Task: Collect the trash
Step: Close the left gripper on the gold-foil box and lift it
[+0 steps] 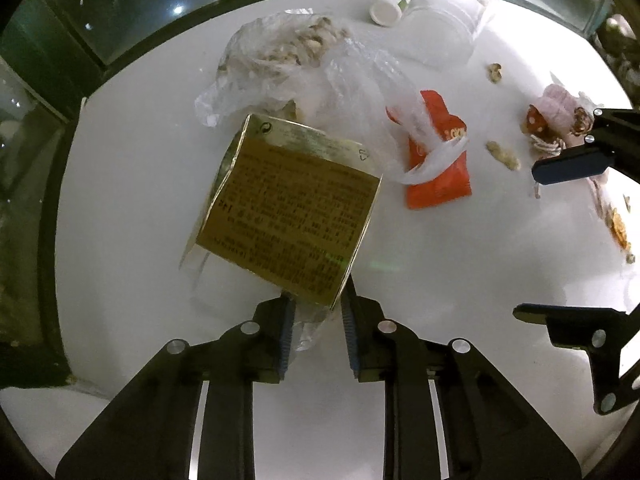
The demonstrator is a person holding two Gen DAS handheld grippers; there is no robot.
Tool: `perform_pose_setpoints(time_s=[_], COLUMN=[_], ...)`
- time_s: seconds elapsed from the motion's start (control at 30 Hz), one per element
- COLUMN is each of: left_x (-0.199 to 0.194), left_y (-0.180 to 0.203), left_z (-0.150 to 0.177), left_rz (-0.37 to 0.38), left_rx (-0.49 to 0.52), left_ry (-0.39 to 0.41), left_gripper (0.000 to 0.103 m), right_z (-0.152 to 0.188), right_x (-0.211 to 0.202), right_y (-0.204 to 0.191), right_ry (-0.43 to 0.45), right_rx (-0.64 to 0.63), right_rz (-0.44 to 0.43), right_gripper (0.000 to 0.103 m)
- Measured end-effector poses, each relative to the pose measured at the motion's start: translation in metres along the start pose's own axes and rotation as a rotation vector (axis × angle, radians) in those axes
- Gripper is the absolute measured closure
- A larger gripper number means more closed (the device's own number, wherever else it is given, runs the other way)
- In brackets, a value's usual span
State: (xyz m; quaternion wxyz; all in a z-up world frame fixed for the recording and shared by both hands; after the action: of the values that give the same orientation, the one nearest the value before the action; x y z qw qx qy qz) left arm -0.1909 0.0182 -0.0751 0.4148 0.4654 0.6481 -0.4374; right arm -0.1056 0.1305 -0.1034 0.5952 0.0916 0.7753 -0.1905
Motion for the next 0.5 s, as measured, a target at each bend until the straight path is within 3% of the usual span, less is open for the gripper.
perform_pose_setpoints(time_s=[0.1,0.2,0.33,0.5], left_x=[-0.002,-0.005,-0.016,-0.025], left_y=[-0.001,-0.008,-0.011,0.002], left_z=[0.003,-0.022,-0.025,-0.018], left_rz=[0.005,0.032,0.052,0.051], left_rx=[-0.015,-0.039,-0.071,-0.041], left_ry=[0.003,0.025,0.041,0.020], left_gripper=[0.084,0.085,0.086,0.086], right_z=[0.001,-0.003,-0.003,-0.002], right_x=[0.001,-0.002,-0.007,-0.020], right_y=[0.000,0.002,0.000,0.003], right_ry=[0.000,0.002,0.007,0.022], right_rx=[-0.001,0.003,0.007,0.008], right_rz=[0.000,-0.002,-0.003,-0.002], right_gripper=[0.023,0.023,0.023,0.023])
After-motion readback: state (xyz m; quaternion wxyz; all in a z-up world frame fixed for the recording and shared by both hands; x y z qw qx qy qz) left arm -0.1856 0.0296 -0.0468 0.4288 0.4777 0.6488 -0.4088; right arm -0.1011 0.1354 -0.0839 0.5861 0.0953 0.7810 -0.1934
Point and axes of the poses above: each gripper's, at about its wrist camera, not at the fingertips, and x roughly the way its jaws point, y to its right, z to its underside, the point moved 2 cm from there along x, roughly the way its jaws point, and after that the axes turned 5 degrees about -z, right-handed, at the moved point
